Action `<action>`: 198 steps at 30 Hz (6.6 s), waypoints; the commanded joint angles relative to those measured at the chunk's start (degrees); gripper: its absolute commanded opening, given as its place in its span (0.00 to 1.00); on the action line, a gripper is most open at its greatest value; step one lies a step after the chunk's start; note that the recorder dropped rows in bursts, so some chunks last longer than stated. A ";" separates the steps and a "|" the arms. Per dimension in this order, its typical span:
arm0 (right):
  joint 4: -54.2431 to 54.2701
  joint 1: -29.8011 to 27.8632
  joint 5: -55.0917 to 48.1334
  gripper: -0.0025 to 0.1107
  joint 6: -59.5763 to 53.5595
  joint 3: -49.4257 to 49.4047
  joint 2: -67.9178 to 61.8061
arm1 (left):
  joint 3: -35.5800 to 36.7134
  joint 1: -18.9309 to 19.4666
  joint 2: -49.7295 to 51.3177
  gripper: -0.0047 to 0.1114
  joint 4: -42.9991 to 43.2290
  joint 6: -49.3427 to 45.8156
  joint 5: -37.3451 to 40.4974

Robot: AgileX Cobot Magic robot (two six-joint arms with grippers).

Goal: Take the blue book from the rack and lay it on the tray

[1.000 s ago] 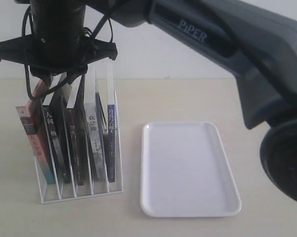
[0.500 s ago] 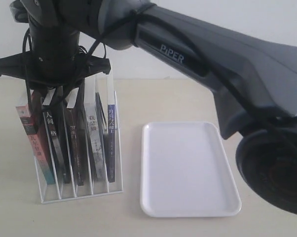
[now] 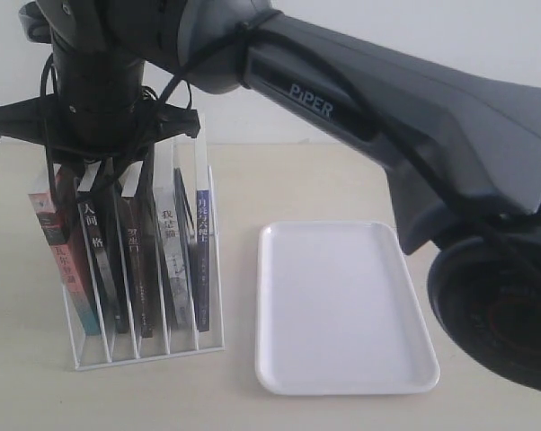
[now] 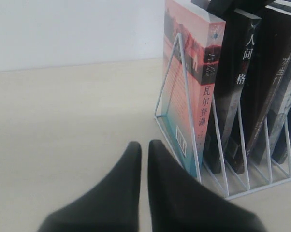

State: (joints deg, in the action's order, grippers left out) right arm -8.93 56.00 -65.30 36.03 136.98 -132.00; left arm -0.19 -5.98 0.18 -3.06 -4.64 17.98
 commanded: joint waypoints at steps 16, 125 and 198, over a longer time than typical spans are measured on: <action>0.91 -0.09 -0.47 0.02 -1.51 0.24 -1.08 | 0.19 0.20 -0.18 0.08 0.00 0.38 0.04; -8.77 3.35 -1.69 0.06 5.40 0.46 8.21 | 0.19 0.20 -0.18 0.08 0.00 0.38 0.04; -9.53 3.38 -4.66 0.39 -2.15 7.76 9.86 | 0.19 0.20 -0.18 0.08 0.00 0.38 0.04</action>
State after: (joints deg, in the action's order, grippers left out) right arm -17.09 59.42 -69.49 36.48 143.63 -125.22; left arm -0.19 -5.98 0.18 -3.06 -4.64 17.98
